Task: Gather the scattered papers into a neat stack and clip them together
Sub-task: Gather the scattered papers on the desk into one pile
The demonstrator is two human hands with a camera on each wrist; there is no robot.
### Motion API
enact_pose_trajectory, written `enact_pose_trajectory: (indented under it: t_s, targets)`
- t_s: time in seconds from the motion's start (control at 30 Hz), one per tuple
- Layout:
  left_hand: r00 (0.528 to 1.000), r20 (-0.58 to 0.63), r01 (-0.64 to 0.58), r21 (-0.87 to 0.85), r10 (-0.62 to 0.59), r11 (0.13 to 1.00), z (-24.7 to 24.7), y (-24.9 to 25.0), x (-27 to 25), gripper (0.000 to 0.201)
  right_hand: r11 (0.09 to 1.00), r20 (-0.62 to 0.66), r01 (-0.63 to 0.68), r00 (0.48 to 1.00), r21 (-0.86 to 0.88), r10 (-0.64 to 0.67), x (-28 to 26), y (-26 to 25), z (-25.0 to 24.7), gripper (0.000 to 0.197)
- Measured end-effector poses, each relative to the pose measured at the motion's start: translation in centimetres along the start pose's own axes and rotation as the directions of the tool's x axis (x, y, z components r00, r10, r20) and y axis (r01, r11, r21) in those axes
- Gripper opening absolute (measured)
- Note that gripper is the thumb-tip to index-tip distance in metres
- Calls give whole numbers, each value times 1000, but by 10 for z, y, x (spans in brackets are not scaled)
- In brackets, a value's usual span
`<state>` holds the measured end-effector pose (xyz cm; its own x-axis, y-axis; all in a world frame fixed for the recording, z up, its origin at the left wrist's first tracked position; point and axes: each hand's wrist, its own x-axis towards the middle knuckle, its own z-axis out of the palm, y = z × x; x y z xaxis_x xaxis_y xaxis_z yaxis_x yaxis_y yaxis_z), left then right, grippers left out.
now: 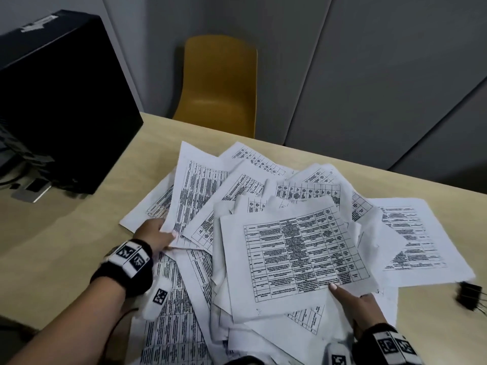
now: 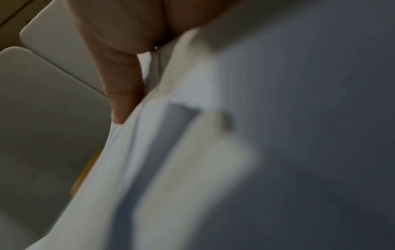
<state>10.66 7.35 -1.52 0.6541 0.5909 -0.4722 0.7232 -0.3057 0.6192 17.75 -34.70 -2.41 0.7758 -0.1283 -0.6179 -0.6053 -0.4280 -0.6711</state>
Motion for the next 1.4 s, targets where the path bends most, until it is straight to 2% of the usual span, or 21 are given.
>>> enact_pose_trajectory:
  t_s: [0.07, 0.17, 0.2, 0.27, 0.33, 0.37, 0.4, 0.47, 0.5, 0.6, 0.7, 0.77, 0.87, 0.9, 0.97, 1.03, 1.1, 1.2, 1.3, 1.4]
  targets:
    - [995, 93, 22, 23, -24, 999, 3, -11, -17, 18, 1000, 6, -16, 1000, 22, 16, 0, 1, -2, 54]
    - [969, 221, 86, 99, -106, 991, 15, -23, -41, 50, 999, 16, -25, 1000, 25, 24, -4, -2, -3, 53]
    - [967, 232, 69, 145, -101, 987, 19, -24, -48, 54, 999, 25, -27, 999, 25, 26, -5, -2, -2, 55]
    - [989, 139, 29, 166, -52, 986, 23, -22, -58, 46, 999, 25, -30, 999, 15, 30, -9, -5, -2, 58]
    - [998, -46, 37, 34, -35, 999, 26, -19, -64, 41, 999, 24, -46, 999, 17, 45, -13, -7, -2, 59]
    - [991, -113, 57, -83, -66, 995, 26, -19, -64, 43, 999, 24, -46, 999, 18, 45, -15, -8, -1, 60]
    - [985, -123, 95, -214, -123, 972, 26, -15, -64, 46, 999, 27, -53, 998, 8, 52, -17, -9, -2, 61]
    - [970, -38, 196, -462, -240, 865, 30, -12, -60, 55, 998, 36, -63, 997, -9, 63, -23, -12, -1, 61]
    - [965, -16, 217, -509, -261, 833, 34, -13, -57, 59, 998, 53, -57, 997, -11, 58, -24, -13, -1, 61]
    - [972, -110, 142, -420, -206, 896, 38, -9, -52, 61, 1000, 85, -30, 996, -7, 31, -28, -15, -2, 54]
    - [973, -189, 77, -273, -131, 959, 20, 3, -40, 65, 998, 76, 4, 997, 60, -8, -35, -21, -2, 46]
    - [985, -141, 81, -124, -98, 989, 2, 10, -24, 67, 997, 82, 13, 996, 71, -19, -38, -24, -2, 45]
    - [995, 24, 89, 142, -94, 986, -19, 11, 0, 74, 996, 101, 27, 994, 81, -35, -39, -26, -2, 47]
    - [995, 32, 87, 228, -97, 970, -25, 11, 7, 77, 997, 101, 30, 994, 73, -37, -38, -25, -3, 49]
    - [993, -89, 106, 356, -79, 929, -33, 11, 22, 77, 997, 98, 30, 995, 65, -37, -37, -27, -3, 49]
    - [966, -256, 127, 362, -33, 923, -39, 13, 37, 59, 999, 99, 2, 995, 49, -7, -31, -24, -4, 54]
    - [947, -322, 107, 306, -3, 946, -41, 14, 51, 43, 1000, 101, -21, 995, 9, 20, -25, -22, -4, 66]
    - [944, -330, 116, 280, -18, 953, -41, 12, 69, 49, 1000, 97, -19, 995, 11, 18, -22, -20, -2, 69]
    - [941, -337, 127, 292, -23, 948, -43, 7, 85, 53, 999, 115, 24, 993, 38, -29, -21, -19, 0, 57]
    - [949, -315, 133, 320, -27, 938, -45, 9, 93, 49, 999, 54, 18, 998, 35, -20, -16, -16, -1, 66]
